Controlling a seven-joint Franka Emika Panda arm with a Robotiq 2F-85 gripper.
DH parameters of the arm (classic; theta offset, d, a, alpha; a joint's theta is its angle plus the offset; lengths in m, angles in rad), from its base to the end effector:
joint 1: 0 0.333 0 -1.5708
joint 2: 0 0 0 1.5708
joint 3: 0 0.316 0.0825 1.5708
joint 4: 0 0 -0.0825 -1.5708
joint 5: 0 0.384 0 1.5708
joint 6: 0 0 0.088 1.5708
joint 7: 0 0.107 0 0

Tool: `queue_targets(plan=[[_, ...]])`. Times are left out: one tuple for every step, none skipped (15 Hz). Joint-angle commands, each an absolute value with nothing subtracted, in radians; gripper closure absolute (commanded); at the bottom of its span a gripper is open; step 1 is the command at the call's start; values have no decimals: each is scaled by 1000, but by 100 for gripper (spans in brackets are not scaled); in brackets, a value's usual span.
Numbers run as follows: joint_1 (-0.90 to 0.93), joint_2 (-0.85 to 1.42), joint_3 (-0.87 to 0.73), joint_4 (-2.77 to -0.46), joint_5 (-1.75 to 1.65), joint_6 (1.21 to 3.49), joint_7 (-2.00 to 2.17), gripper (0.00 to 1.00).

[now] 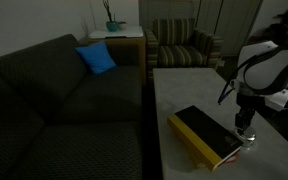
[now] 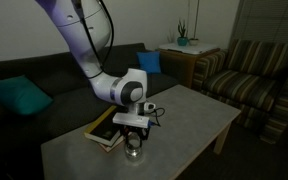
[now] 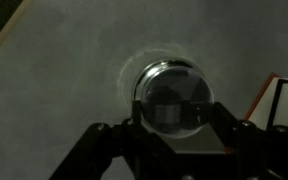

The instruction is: Cover the silver bottle with the silver lid

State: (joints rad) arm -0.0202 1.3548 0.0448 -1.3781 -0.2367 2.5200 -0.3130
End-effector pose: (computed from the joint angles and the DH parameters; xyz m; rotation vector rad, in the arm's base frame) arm 0.6181 0.0155 -0.1221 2.9832 0.7842 -0.3341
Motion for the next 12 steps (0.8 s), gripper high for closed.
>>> queue_targets(plan=[[-27,1392,46,-1331,-210,2513,-312,43],[-24,1388,42,-1335,-207,2514,-300,8],[-20,1385,37,-1340,-206,2519,-288,6],[-16,1380,32,-1350,-206,2527,-274,2],[-13,1379,26,-1356,-207,2535,-260,0],[-11,1373,22,-1369,-208,2546,-247,0],[-10,1368,18,-1377,-208,2551,-234,0],[-12,1353,18,-1400,-224,2564,-212,0],[-8,1345,13,-1413,-227,2575,-195,0],[-2,1334,7,-1434,-231,2595,-177,0],[2,1322,2,-1457,-237,2618,-165,0],[9,1311,-4,-1482,-243,2644,-153,0]])
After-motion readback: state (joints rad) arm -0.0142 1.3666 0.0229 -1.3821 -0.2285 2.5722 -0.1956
